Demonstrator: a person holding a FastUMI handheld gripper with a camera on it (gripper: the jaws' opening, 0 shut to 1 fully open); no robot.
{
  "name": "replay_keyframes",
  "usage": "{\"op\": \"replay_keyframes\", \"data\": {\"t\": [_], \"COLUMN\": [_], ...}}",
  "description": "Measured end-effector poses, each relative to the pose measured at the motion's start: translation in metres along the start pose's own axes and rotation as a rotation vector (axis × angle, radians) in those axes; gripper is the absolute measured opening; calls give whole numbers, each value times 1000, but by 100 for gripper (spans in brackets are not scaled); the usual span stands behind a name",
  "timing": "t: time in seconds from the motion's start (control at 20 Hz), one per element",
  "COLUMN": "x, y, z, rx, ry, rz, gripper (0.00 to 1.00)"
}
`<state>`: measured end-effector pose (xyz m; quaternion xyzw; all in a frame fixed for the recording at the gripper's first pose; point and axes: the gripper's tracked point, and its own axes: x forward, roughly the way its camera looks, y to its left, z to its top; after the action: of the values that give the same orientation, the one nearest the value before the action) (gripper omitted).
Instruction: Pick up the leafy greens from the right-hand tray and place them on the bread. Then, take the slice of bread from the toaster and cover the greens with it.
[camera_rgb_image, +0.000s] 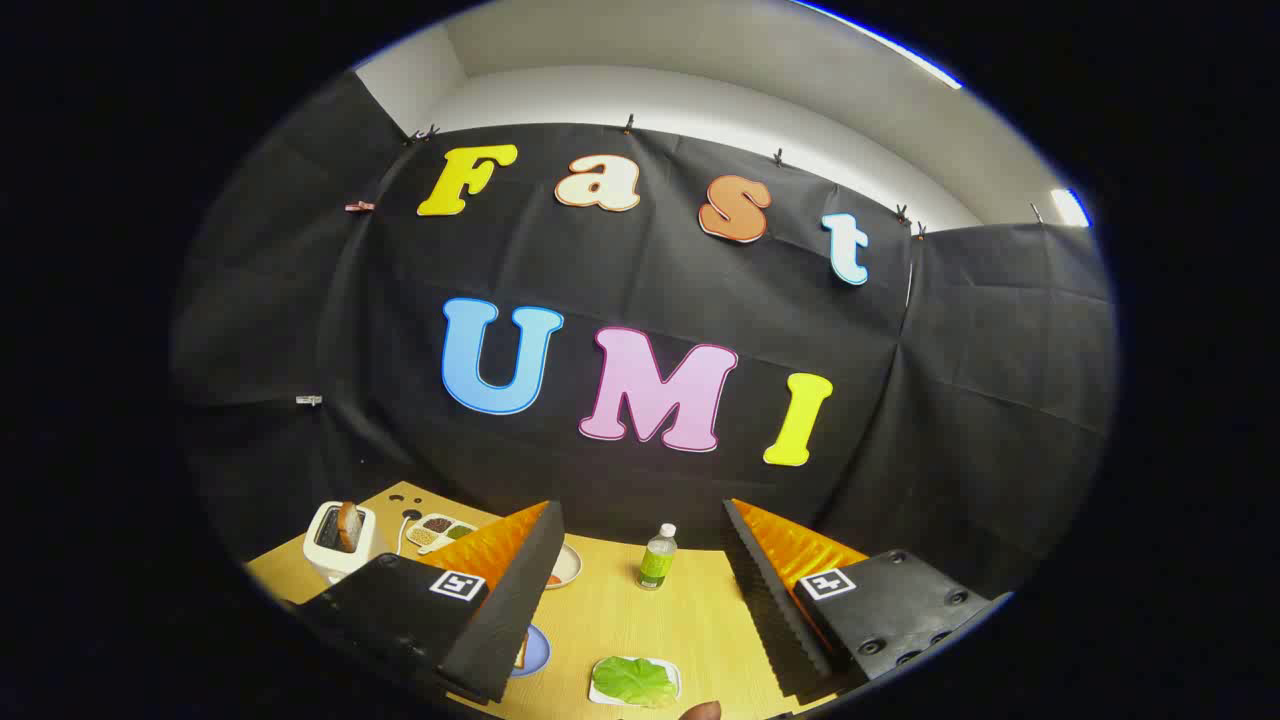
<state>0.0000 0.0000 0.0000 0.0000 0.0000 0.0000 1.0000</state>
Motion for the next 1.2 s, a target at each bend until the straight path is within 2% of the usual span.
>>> {"op": "replay_keyframes", "data": {"t": [0.85, 1.0, 1.2], "x": [-5, -1, 9], "y": [-1, 7, 15], "z": [0, -6, -37], "rx": [19, 20, 56], "ry": [4, 22, 95], "rz": [-11, 30, 111], "gripper": [97, 97, 97]}}
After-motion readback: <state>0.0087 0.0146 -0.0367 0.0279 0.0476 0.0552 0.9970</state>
